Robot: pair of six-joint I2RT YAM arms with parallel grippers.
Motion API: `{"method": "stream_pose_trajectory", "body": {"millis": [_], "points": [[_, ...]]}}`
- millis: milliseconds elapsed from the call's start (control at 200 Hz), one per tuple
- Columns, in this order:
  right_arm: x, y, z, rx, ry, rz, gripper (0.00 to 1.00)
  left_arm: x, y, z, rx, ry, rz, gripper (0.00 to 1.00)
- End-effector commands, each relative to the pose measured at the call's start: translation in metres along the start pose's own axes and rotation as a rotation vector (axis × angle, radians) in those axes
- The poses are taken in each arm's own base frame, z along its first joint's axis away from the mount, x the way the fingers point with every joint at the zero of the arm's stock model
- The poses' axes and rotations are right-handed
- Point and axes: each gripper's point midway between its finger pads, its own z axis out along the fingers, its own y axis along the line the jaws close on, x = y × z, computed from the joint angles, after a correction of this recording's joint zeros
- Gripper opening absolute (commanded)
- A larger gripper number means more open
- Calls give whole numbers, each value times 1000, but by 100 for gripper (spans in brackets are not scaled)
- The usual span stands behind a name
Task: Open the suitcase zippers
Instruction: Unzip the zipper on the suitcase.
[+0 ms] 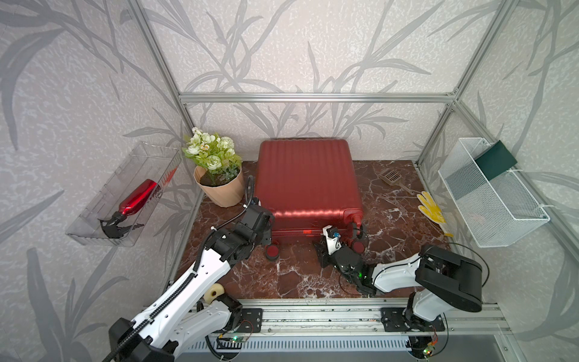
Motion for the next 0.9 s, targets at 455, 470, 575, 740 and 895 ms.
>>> {"method": "stream_pose_trajectory", "body": {"millis": [455,470,575,740,895], "points": [[-52,-10,-14,100,-53,-98,0,0,23,12,-52,-15,-72,0],[-52,-11,-15,108,-44,-106,0,0,23,12,-55,-14,-74,0],[-52,-22,-23,177,28,-155,0,-3,28,13,-73,-12,-99,0],[-53,-47,-42,292,53,-193,0,-10,36,16,-124,-22,-125,0],[-61,-66,-62,367,27,-225,0,-20,46,14,-185,-45,-142,0]]}}
